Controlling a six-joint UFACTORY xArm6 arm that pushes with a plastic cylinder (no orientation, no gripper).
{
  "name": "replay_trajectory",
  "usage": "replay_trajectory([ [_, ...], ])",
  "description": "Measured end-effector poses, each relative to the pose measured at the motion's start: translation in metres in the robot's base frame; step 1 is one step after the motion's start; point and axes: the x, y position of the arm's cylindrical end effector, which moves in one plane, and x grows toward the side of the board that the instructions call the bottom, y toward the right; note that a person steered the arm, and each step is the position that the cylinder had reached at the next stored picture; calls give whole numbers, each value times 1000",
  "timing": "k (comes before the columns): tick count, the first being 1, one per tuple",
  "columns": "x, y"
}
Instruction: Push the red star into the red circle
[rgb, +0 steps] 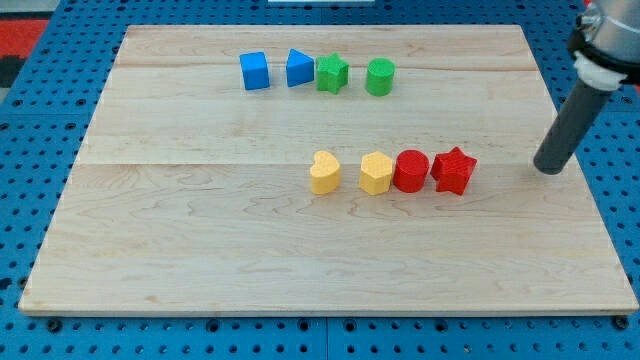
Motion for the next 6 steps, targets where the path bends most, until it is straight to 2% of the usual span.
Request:
replay_trajectory([
  [1,-12,-12],
  [2,-19,-88],
  [3,-13,-95],
  [4,3,-72],
  [5,3,-96],
  [6,6,-169],
])
